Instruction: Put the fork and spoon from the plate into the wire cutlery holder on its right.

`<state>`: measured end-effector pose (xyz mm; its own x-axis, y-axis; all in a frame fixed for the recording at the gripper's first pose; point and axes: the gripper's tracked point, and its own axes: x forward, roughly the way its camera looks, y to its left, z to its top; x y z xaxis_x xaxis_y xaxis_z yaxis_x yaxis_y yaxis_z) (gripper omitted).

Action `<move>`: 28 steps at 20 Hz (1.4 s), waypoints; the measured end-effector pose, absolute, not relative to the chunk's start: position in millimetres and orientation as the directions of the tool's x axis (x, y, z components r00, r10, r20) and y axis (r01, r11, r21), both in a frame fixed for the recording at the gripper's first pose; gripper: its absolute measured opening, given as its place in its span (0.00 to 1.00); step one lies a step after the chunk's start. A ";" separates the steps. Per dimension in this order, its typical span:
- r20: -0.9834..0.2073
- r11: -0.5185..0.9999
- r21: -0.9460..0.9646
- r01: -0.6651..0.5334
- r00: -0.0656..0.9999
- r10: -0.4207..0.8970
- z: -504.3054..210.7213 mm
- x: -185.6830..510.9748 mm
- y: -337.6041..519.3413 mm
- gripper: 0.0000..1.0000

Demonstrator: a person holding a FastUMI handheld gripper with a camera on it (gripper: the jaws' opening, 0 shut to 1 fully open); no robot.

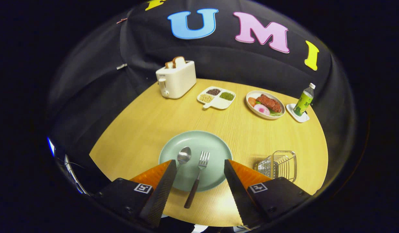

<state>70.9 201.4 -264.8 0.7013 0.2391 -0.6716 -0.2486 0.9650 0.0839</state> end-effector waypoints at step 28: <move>-0.951 0.959 0.152 -0.241 0.229 0.208 -371.6 60.9 219.3 0.08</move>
<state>60.9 219.3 -371.6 0.2288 0.2081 -0.9510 -0.2410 0.9586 0.1517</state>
